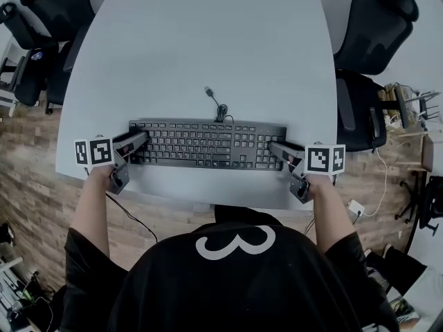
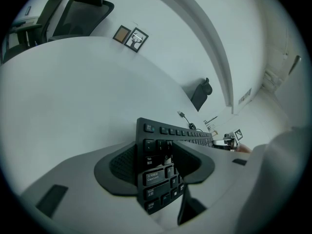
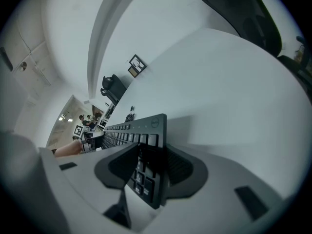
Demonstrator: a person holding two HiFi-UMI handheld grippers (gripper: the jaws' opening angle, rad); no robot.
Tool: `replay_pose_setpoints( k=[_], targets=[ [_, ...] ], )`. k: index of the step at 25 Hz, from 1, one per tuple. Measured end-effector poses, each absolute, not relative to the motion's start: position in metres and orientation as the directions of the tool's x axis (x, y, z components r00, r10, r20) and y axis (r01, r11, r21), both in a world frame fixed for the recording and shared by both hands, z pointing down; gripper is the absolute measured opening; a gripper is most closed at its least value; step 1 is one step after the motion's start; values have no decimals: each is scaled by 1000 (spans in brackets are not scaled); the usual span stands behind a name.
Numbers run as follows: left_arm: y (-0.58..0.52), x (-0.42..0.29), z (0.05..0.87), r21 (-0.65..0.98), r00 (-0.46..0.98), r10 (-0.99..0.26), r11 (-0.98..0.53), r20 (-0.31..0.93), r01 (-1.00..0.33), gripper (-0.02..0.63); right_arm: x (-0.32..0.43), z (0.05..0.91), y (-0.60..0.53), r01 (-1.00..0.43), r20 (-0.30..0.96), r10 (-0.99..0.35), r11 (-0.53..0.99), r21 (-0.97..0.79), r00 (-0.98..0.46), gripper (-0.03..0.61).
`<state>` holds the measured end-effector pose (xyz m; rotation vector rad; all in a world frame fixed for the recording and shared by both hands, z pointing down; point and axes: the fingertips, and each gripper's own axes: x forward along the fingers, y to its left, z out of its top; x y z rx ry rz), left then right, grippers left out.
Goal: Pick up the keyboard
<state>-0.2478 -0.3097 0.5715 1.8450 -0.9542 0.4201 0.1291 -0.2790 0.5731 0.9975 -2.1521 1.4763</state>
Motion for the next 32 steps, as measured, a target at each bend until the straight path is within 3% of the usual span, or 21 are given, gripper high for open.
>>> replay_pose_setpoints(
  k=[17, 32],
  targets=[
    [-294, -252, 549, 583, 599, -488, -205, 636, -786, 225, 125, 556, -283, -710, 598, -392, 283, -645, -699, 170],
    [-257, -257, 443, 505, 576, -669, -332, 469, -797, 225, 126, 445, -258, -714, 452, -558, 469, -520, -696, 170]
  ],
)
